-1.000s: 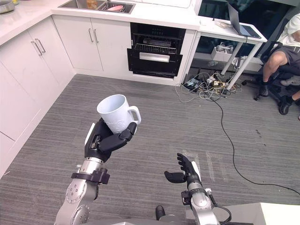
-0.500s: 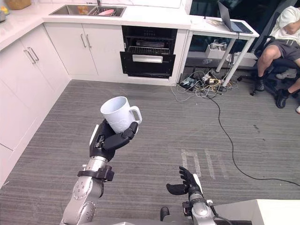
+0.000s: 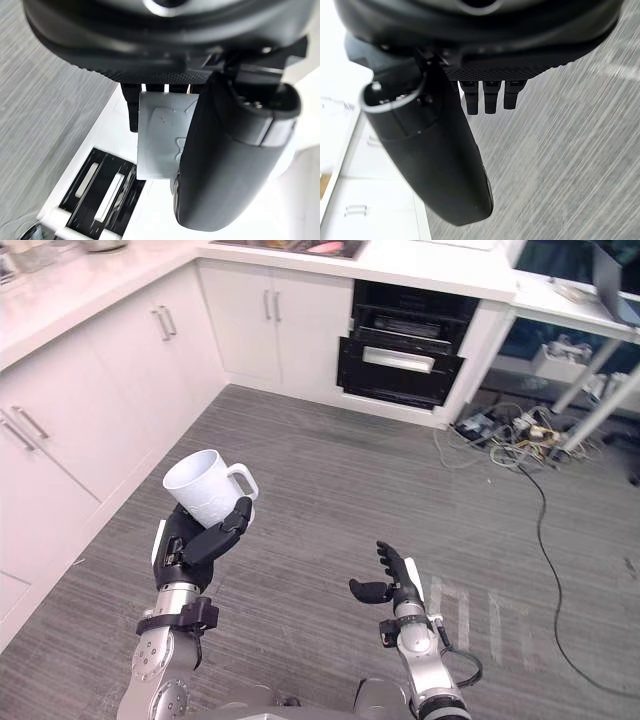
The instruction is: Walk over to the sink, pick up the cup, carry it to the dishwasher, place the cup inside the dishwasher, then close the dishwasher door
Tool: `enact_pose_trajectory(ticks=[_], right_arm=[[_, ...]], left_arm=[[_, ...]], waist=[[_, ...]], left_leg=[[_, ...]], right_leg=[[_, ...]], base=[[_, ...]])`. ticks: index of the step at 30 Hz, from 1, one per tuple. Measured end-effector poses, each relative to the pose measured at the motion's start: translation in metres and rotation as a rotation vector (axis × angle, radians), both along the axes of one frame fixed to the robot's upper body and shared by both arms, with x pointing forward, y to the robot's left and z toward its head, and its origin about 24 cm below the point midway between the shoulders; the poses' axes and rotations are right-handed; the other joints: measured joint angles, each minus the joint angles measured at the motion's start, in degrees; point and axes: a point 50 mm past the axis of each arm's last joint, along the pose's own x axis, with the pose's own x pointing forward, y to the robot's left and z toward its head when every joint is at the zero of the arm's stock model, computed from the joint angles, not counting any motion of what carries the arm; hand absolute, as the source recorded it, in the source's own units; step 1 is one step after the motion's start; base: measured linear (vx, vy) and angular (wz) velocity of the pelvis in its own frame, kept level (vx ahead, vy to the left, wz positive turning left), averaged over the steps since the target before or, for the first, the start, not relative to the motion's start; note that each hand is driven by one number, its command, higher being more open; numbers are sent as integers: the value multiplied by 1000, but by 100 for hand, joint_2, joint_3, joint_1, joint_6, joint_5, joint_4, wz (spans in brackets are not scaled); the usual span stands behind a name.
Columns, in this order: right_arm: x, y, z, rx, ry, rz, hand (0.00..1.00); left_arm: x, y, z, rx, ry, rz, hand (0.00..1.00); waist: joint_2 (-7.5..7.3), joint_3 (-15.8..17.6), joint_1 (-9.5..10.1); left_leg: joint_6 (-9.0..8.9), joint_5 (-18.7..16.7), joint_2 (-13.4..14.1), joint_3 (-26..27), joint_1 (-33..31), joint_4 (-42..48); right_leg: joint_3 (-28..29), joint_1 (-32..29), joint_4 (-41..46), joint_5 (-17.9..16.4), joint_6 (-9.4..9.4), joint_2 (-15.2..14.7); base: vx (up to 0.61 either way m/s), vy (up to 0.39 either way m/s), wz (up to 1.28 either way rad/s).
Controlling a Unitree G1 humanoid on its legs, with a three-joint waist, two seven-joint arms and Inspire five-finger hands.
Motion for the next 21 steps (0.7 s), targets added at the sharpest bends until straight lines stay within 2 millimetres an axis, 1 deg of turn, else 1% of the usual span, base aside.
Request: enact_pose_trajectory(ticks=[1, 2, 3, 4, 5, 6, 7, 8, 9, 10, 11, 12, 13, 14, 15, 16, 17, 18, 19, 20, 21], right_arm=[[2, -1, 3, -2, -13, -1, 90], [2, -2, 4, -5, -21, -2, 90], [3, -3, 6, -9, -27, -2, 90], [5, -7, 10, -20, -45, -5, 90], [6, -12, 15, -31, -67, -17, 90], [8, -17, 22, -40, -102, -35, 90], [12, -23, 30, -60, -133, -39, 90], [17, -26, 36, -73, -159, -39, 90], [18, -27, 38, -76, -165, -41, 90], [14, -30, 38, -81, -167, -46, 90], [5, -27, 41, -81, -181, -43, 90], [3, -23, 44, -74, -198, -39, 90], [2, -20, 48, -68, -227, -36, 90], [3, -16, 51, -52, -250, -41, 90], [4, -14, 52, -42, -256, -50, 90], [4, -13, 51, -41, -257, -53, 90], [5, -13, 50, -41, -250, -51, 90], [7, -13, 49, -41, -246, -50, 90], [8, -14, 47, -44, -237, -52, 90], [9, -16, 45, -49, -229, -55, 90], [9, -17, 44, -52, -225, -57, 90]], left_arm=[[1, -3, 0, 6, 1, -14, 30], [2, -6, 1, 13, 0, -35, 30], [3, -9, 1, 11, -4, -47, 30], [5, -14, 3, 4, -15, -67, 30], [10, -21, 5, -4, -28, -95, 30], [16, -30, 9, -4, -47, -129, 30], [19, -34, 9, -9, -52, -143, 30], [24, -40, 8, -21, -46, -158, 30], [25, -43, 6, -25, -38, -165, 30], [25, -46, 3, -33, -24, -172, 30], [21, -48, 1, -46, -15, -176, 30], [20, -47, 1, -45, -18, -177, 30], [17, -45, 1, -42, -24, -177, 30], [17, -45, 1, -40, -24, -181, 30], [17, -46, 1, -32, -21, -192, 30], [16, -47, 0, -29, -19, -205, 30], [16, -48, 0, -28, -18, -214, 30], [16, -47, -1, -27, -17, -214, 30], [16, -47, -1, -27, -16, -214, 30], [16, -47, -1, -26, -18, -214, 30], [16, -47, 0, -26, -19, -214, 30]], waist=[[33, 89, -49], [53, 135, -161], [53, 135, -216], [80, 151, -297], [118, 172, -387], [130, 173, -443], [350, 200, -404], [443, 196, -435], [450, 203, -453], [475, 218, -516], [527, 230, -546], [507, 236, -466], [519, 244, -402], [539, 250, -354], [502, 272, -289], [464, 296, -221], [421, 325, -127], [386, 347, -106], [307, 395, -84], [299, 400, -59], [304, 397, -62]], left_leg=[[-74, 9, 2, -165, 248, -179], [-98, 15, 16, -358, 518, -416], [-110, 17, 17, -463, 653, -540], [-149, -5, 38, -659, 803, -685], [-215, -41, 72, -873, 944, -798], [-384, -133, 121, -1014, 1047, -803], [-567, -244, 328, -1065, 1098, -712], [-943, -80, 454, -1025, 1058, -322], [-1008, 59, 473, -974, 1063, -71], [-1175, 295, 553, -818, 962, 595], [-1094, 1229, 871, -192, 410, 2272], [-1025, 1658, 1113, 113, 156, 2899], [-894, 1577, 1472, 521, -207, 3695], [-729, 1219, 1833, 782, -759, 4419], [-668, 984, 1946, 950, -1095, 4589], [-646, 767, 2005, 1126, -1371, 4497], [-717, 537, 1973, 1281, -1685, 4051], [-729, 469, 1896, 1335, -1798, 3677], [-804, 453, 1642, 1340, -1923, 2588], [-921, 584, 1399, 1223, -1980, 1456], [-954, 728, 1301, 1118, -2013, 992]], right_leg=[[-4, -91, -399, 15, 19, 194], [18, -171, -958, 144, 26, 360], [40, -240, -1289, 301, 23, 436], [128, -327, -1738, 757, -32, 562], [237, -339, -2102, 1196, -19, 673], [372, -309, -2413, 1972, -106, 769], [258, -224, -2308, 2006, -228, 903], [101, -139, -1892, 1565, -332, 917], [24, -41, -1731, 1388, -355, 909], [-156, 281, -1695, 1175, -395, 911], [-312, 968, -2002, 944, -505, 1051], [-268, 1224, -2181, 853, -531, 1107], [-185, 1587, -2469, 787, -501, 1239], [-159, 2000, -2823, 775, -521, 1348], [-119, 2298, -3065, 776, -519, 1340], [-50, 2552, -3254, 777, -517, 1292], [30, 2836, -3437, 771, -510, 1181], [57, 2965, -3515, 768, -507, 1100], [85, 3168, -3586, 702, -416, 900], [147, 3334, -3596, 542, -293, 716], [173, 3419, -3596, 432, -198, 637]], base=[[387, -55, 67], [417, -71, 78], [483, -112, 87], [539, -156, 94], [680, -220, 120], [587, -210, 96], [707, -231, 74], [584, -190, 40], [573, -189, 57], [559, -215, 69], [548, -201, 55], [550, -184, 20], [422, -124, -14], [506, -134, -12], [581, -116, -11], [557, -34, -18], [461, 30, -22], [449, 101, -24], [443, 163, -27], [444, 186, -28], [452, 233, -31]])
